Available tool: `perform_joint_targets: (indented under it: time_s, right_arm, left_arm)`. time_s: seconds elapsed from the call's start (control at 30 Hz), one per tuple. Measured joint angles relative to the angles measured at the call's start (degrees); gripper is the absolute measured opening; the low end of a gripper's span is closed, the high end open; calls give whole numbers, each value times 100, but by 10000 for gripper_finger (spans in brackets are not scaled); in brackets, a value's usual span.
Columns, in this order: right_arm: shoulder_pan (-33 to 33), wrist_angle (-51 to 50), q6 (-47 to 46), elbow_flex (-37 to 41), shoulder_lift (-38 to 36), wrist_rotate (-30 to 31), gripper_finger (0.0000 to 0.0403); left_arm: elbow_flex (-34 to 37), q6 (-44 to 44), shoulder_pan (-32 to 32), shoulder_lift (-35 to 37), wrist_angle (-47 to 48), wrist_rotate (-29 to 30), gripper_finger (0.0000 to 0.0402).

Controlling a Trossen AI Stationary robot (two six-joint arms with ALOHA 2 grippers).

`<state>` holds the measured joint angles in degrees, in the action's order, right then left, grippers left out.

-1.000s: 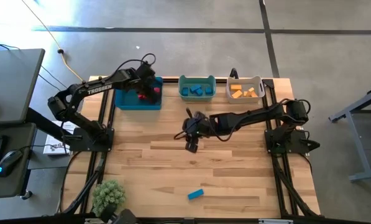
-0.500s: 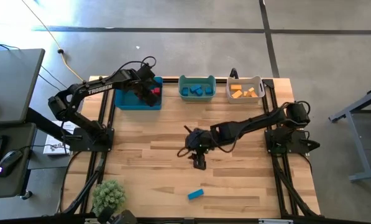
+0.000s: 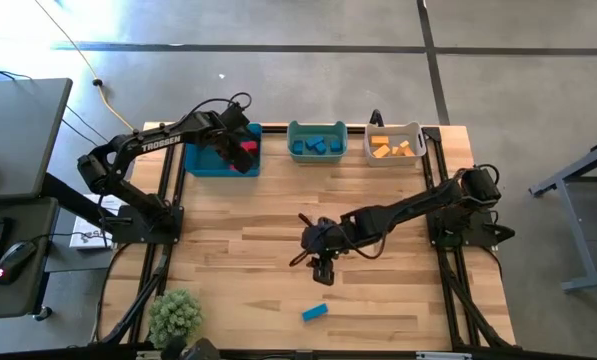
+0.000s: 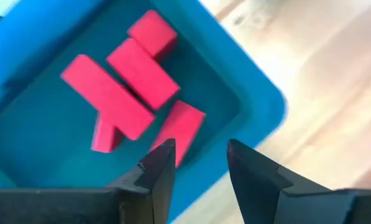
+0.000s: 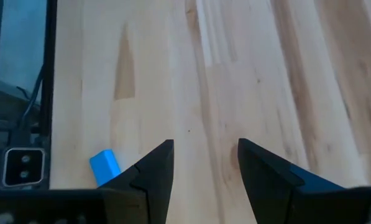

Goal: Sort & place blocks by color
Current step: Put the blue block into the green bin

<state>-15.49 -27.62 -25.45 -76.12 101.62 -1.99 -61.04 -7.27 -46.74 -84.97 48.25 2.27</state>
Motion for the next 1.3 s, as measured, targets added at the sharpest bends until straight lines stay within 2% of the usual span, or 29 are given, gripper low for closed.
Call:
perform_joint_targets:
  time_s: [0.13,0.27,0.43,0.57,0.77,1.07,1.3]
  right_arm:
    - [-179,0,-6,0,0,-14,165]
    - [-349,-7,-31,0,0,-16,170]
    - [-522,-50,-301,0,0,-4,199]
    - [-702,-13,121,0,34,0,219]
    - [-1096,439,834,2,420,1,225]
    - [-1526,839,914,11,984,4,225]
    - [-1623,874,1117,11,1290,268,225]
  left_arm:
    - [0,-41,57,0,1,-434,133]
    - [0,-99,257,0,2,-487,132]
    - [0,-107,593,0,2,-486,132]
    - [0,-107,813,0,2,-484,132]
    - [0,-107,988,0,0,-442,132]
    - [0,-107,1016,0,-4,-417,132]
    - [0,-107,1016,0,-5,-418,132]
